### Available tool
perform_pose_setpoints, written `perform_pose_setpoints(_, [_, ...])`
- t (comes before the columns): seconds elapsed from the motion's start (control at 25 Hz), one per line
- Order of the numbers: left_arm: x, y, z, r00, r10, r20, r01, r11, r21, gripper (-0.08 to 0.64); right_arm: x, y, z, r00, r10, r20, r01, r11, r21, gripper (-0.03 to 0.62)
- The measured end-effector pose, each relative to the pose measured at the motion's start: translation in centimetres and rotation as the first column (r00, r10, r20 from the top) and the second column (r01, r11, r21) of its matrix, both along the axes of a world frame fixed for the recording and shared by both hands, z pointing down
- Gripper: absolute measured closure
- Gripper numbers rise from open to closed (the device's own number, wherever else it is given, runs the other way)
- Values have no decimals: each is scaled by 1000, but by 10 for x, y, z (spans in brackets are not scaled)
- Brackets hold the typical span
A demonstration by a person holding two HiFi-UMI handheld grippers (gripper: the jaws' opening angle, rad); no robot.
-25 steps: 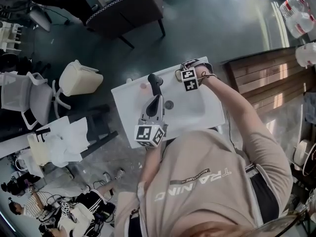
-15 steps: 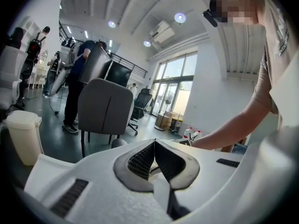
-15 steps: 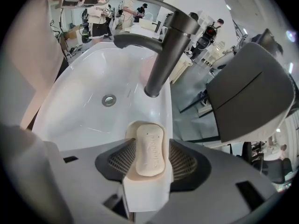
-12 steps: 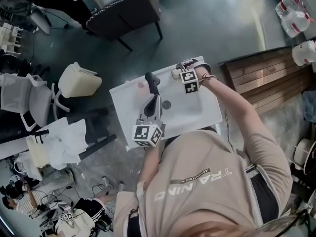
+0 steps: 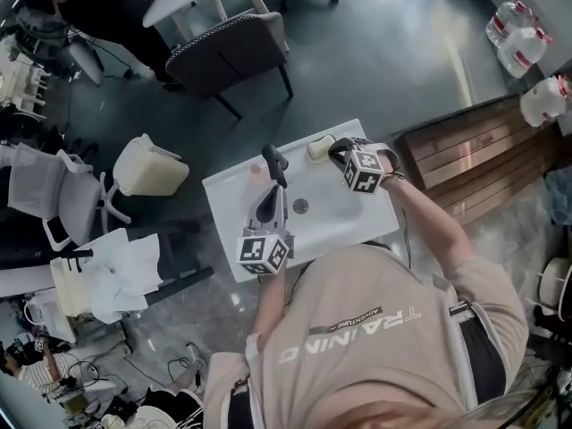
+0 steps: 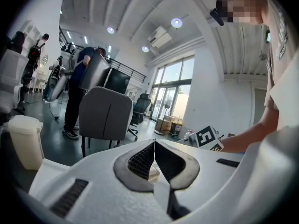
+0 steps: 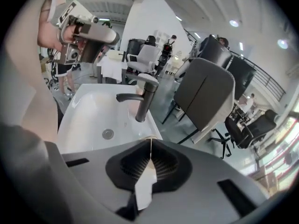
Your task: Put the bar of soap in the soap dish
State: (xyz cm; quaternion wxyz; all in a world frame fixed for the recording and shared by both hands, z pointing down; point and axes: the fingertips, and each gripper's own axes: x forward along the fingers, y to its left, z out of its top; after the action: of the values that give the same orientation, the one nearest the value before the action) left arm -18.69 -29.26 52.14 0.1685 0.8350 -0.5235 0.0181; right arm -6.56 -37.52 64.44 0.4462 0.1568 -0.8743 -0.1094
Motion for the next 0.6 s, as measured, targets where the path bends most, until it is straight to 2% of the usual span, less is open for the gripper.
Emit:
perform_pose_setpoints(0.08, [-2,1,-6,1000,-2,4,1,1000,11,549,3,10,-18,993,70,96,-68,997,-20,580])
perform_pose_setpoints(0.12, [-1,3,-8,1000,-1,6,1,1000,16,549,5,16,-29,978,121,168,-115,992,-46,580])
perform_pose_setpoints(0.16, [0,3,-11,1000,1,8,-1,1000,23,549,7,21,-41,949,186,255,-169,982,-86,580])
perform_pose_setpoints(0.24, [1,1,-17,1000,2,13,-3,999,39,549,13,25,-66,845,327,422,-272,944,-186,580])
perform_pose_setpoints(0.32, [0,-2,-23,1000,1,15,-1,998,56,549,22,25,-90,731,422,536,-336,906,-256,580])
perform_pose_setpoints(0.4, [1,-3,-29,1000,1,18,-3,998,70,549,31,27,-112,644,461,610,-358,887,-293,580])
perform_pose_setpoints(0.44, [2,-4,-32,1000,4,20,-5,997,76,549,35,28,-123,617,464,635,-359,885,-297,580])
perform_pose_setpoints(0.6, [-2,-7,-47,1000,-4,26,1,995,102,549,42,35,-164,563,429,707,-343,899,-272,580])
